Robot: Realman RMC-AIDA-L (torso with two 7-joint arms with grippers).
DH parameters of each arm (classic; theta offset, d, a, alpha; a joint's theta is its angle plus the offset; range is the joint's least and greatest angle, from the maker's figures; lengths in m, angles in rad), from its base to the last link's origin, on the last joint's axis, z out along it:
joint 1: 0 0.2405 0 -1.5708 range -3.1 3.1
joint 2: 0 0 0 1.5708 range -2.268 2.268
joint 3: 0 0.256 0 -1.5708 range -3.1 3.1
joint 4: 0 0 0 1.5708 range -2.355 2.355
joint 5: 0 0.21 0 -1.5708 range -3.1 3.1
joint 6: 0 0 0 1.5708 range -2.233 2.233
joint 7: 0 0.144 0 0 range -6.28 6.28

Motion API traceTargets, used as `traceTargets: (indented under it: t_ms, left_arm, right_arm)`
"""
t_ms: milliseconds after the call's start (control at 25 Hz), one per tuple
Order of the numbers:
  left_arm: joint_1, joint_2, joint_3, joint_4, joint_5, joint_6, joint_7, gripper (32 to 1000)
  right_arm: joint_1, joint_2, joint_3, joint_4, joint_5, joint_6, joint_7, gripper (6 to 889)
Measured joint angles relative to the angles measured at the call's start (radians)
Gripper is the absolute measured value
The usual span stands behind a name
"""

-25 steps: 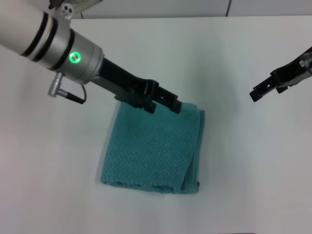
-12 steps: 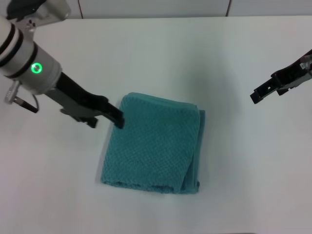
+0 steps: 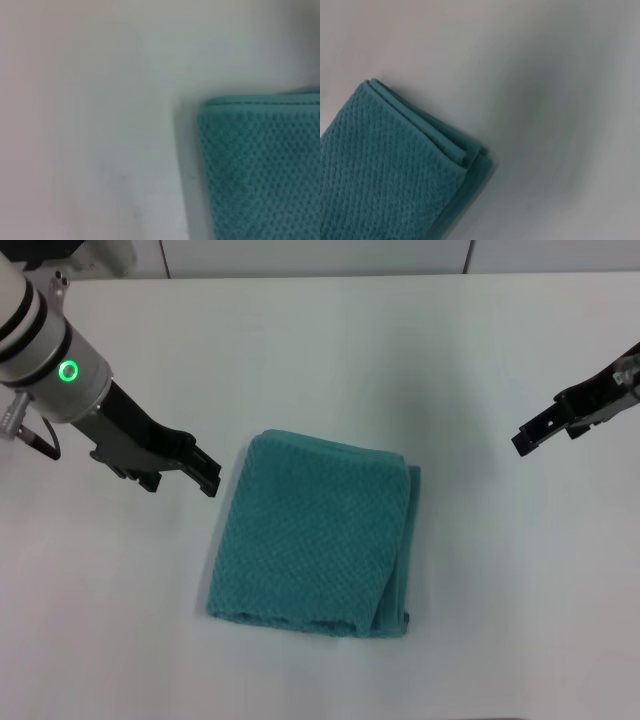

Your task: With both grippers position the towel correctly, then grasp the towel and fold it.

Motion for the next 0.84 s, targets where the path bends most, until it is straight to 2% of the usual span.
traceTargets:
  t_ms: [120, 840]
  left_arm:
    - [-0.007, -0.0012, 0.000, 0.007, 0.020, 0.000, -0.010, 812]
    - [-0.007, -0.0019, -0.001, 0.010, 0.021, 0.000, -0.017, 812]
  right_arm:
    - [0.003, 0.000, -0.003, 0.015, 0.001, 0.009, 0.000, 852]
    - [0.006, -0.001, -0.004, 0.018, 0.003, 0.009, 0.000, 852]
